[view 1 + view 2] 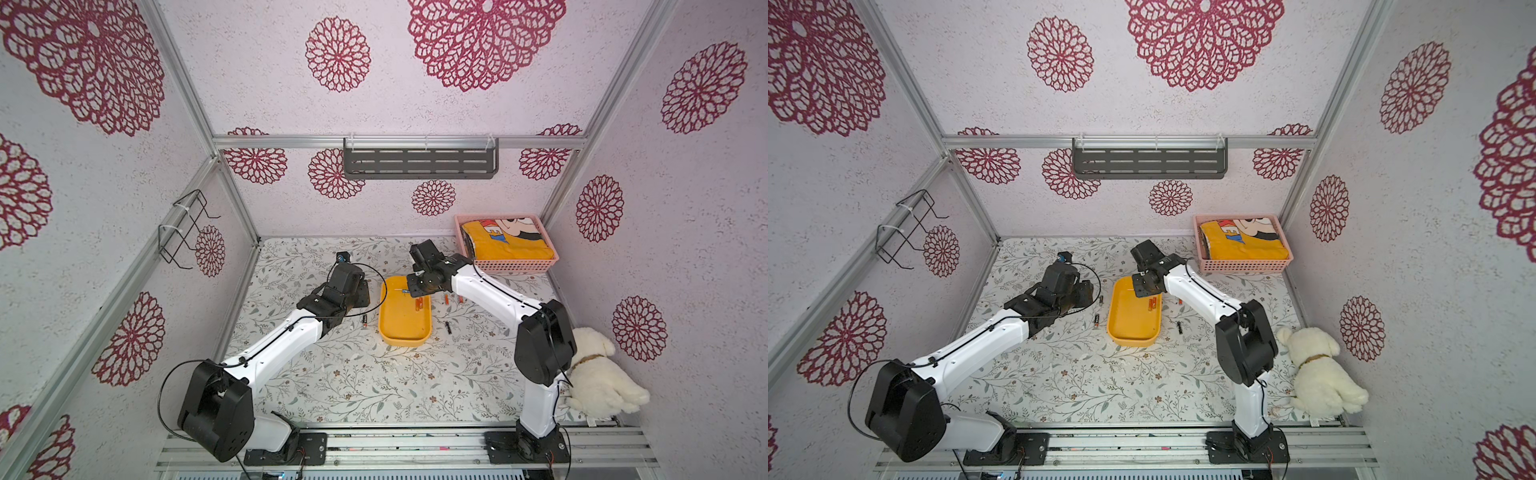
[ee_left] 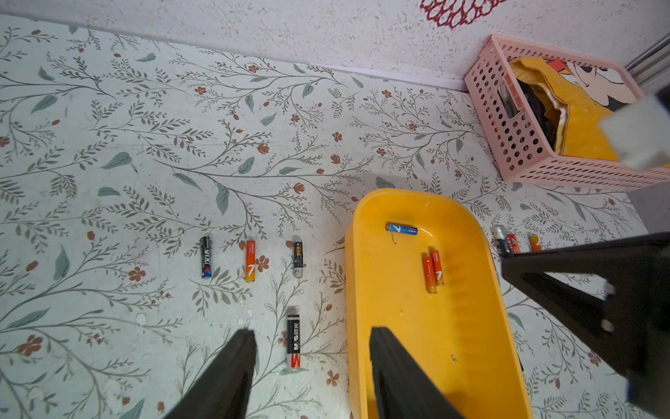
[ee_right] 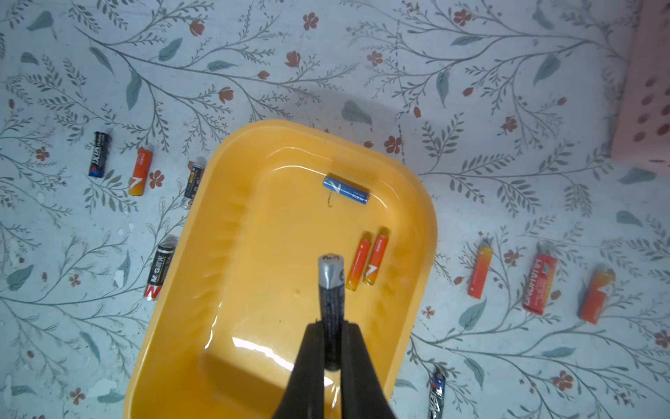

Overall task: Take the batteries out of the storage box
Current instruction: Place the battery at the center of the board.

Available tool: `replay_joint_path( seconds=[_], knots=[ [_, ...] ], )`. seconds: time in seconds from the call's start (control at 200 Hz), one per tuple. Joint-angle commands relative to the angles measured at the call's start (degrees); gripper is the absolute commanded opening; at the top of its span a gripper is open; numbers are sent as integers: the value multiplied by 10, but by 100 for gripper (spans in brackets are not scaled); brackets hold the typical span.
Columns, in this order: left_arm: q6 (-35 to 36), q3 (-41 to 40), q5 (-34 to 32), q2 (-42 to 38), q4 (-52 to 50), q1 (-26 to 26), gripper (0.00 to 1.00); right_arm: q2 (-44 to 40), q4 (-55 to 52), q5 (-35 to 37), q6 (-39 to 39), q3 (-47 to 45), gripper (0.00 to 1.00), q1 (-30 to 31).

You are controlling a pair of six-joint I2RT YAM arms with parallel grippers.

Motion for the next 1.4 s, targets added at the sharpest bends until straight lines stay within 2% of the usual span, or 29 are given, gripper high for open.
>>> replay_joint_path(
  seconds=[0.0, 0.295, 0.535, 0.941, 1.021, 1.251, 1.396],
  knots=[
    [10, 16, 5, 12, -8, -1, 54, -59, -1, 21, 11, -51, 0, -22],
    [9, 16, 8, 25, -8, -2, 55, -166, 28, 32, 12, -253, 0, -89],
    [11, 30, 16, 42, -10, -2, 55, -161, 89, 22, -20, -342, 0, -128],
    [19, 51, 35, 61, -28, -6, 56, -87, 151, 25, -46, -353, 0, -141],
    [31, 94, 35, 90, -72, -18, 56, -78, 156, 28, -47, -354, 0, -141],
    [65, 250, -22, 208, -199, -83, 57, -75, 163, 33, -43, -356, 0, -142],
    [51, 264, 7, 230, -175, -88, 58, -79, 159, 33, -43, -356, 15, -142]
  ],
)
